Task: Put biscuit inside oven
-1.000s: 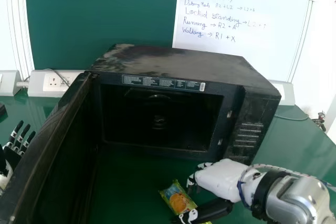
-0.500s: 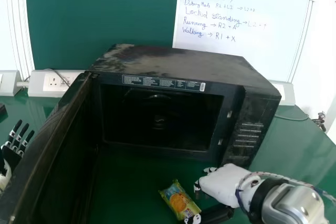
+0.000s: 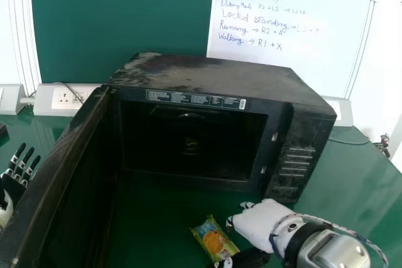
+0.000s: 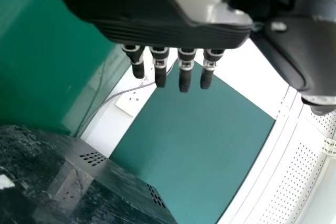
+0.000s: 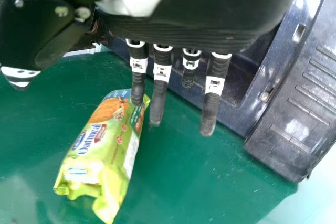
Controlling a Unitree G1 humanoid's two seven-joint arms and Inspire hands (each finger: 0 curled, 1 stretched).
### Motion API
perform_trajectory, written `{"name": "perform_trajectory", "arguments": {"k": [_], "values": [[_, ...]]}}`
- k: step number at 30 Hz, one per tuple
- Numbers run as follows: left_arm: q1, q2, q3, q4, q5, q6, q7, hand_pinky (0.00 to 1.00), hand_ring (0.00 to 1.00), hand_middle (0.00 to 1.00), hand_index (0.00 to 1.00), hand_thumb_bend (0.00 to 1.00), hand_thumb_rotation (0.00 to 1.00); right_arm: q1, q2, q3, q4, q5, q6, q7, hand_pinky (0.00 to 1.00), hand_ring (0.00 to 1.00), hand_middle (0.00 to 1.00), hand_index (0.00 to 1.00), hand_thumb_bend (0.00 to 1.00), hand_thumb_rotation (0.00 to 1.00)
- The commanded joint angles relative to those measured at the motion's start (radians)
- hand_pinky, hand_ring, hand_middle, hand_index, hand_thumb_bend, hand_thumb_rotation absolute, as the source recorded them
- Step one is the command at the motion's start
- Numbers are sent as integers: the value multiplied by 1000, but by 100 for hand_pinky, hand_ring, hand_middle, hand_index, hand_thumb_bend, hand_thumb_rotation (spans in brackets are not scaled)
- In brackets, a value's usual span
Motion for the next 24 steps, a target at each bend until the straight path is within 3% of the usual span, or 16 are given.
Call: {"name": "perform_trajectory", "arguments": {"k": [1, 5, 11, 15, 18, 24], "values": [[-2, 4, 2, -14, -6, 2, 1, 87, 93, 95, 99, 89, 42, 21, 36, 14, 16, -50, -29, -8, 35, 46, 61, 78, 100, 52], [1, 6, -1, -20, 2, 0, 3, 88, 94, 96, 100, 88, 43, 46, 94, 15, 34, -121, -67, -3, 35, 47, 60, 77, 100, 52], [3, 6, 1, -27, 3, 7, 18, 87, 92, 94, 98, 90, 43, 61, 146, 7, 51, -181, -138, 16, 43, 58, 68, 81, 100, 56], [3, 8, 2, -31, -6, 13, 21, 87, 92, 94, 98, 90, 43, 79, 192, 9, 55, -240, -161, 28, 33, 46, 63, 80, 100, 54], [3, 8, 2, -28, -3, 8, 12, 87, 93, 95, 99, 88, 44, 95, 219, 15, 63, -291, -191, 31, 39, 54, 70, 81, 100, 54], [4, 8, 5, -34, -18, 18, 19, 88, 94, 97, 100, 87, 44, 123, 275, 7, 85, -362, -242, 12, 33, 47, 65, 80, 100, 51]]}}
